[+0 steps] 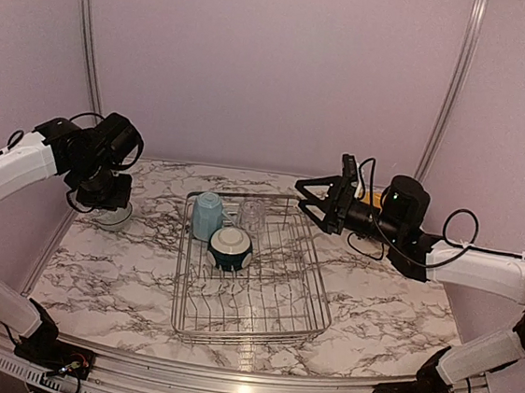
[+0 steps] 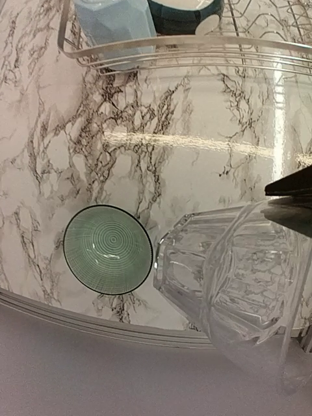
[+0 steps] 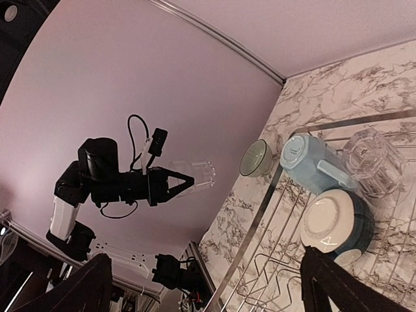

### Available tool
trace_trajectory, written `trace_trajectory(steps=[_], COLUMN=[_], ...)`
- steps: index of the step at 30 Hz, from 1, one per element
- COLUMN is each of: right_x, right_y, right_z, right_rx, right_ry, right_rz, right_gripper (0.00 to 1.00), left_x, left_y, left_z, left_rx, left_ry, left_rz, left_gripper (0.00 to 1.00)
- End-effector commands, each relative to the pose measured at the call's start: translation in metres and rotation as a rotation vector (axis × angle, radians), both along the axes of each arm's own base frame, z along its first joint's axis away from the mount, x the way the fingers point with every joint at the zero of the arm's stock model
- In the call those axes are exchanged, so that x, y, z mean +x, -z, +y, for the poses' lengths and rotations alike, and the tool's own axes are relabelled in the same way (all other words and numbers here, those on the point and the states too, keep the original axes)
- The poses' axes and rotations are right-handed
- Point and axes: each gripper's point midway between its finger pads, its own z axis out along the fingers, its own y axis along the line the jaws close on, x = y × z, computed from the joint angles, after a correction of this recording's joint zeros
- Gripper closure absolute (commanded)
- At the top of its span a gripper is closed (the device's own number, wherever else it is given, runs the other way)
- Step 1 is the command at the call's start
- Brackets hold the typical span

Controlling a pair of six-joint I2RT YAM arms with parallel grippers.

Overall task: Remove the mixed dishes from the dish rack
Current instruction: Place the cup at the corner of the board.

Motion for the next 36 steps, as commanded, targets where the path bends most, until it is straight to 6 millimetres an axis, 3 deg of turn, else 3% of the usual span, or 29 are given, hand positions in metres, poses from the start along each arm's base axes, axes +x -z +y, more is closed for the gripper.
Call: trace_trajectory(steps=[1, 5, 9, 25, 31, 36], right_x=[0.005, 0.004, 0.003, 0.005, 0.006, 0.007], right_y=[-0.019, -0.016, -0.014, -0.012, -0.011, -0.007], right_z=[-0.001, -0.003, -0.004, -0.002, 0.001, 0.001], right_rx=[-0.003, -0.022, -0.029, -0.045, -0.047, -0.069], right_ry=[0.015, 0.019, 0.02, 0.016, 0.006, 0.01], right_rz=[-0.049, -0.045, -0.044, -0.043, -0.039, -0.038], right_gripper=[0.03, 0.03, 0.03, 0.03, 0.04, 0.04], left_x=[-0.027, -0.03, -0.024, -0.026, -0.026, -0.021], left_y=[0.042, 0.081, 0.104, 0.148, 0.153, 0.141], left_z=[0.036, 0.043, 0.052, 0.051, 0.057, 0.058], left_rx=[0.167, 0.104, 0.07, 0.013, 0.047, 0.048], left_ry=[0.038, 0.046, 0.015, -0.013, -0.028, -0.034], left_rz=[0.212, 0.303, 0.347, 0.437, 0.444, 0.404], left_gripper=[1.0, 1.0, 1.0, 1.0, 0.86, 0.64])
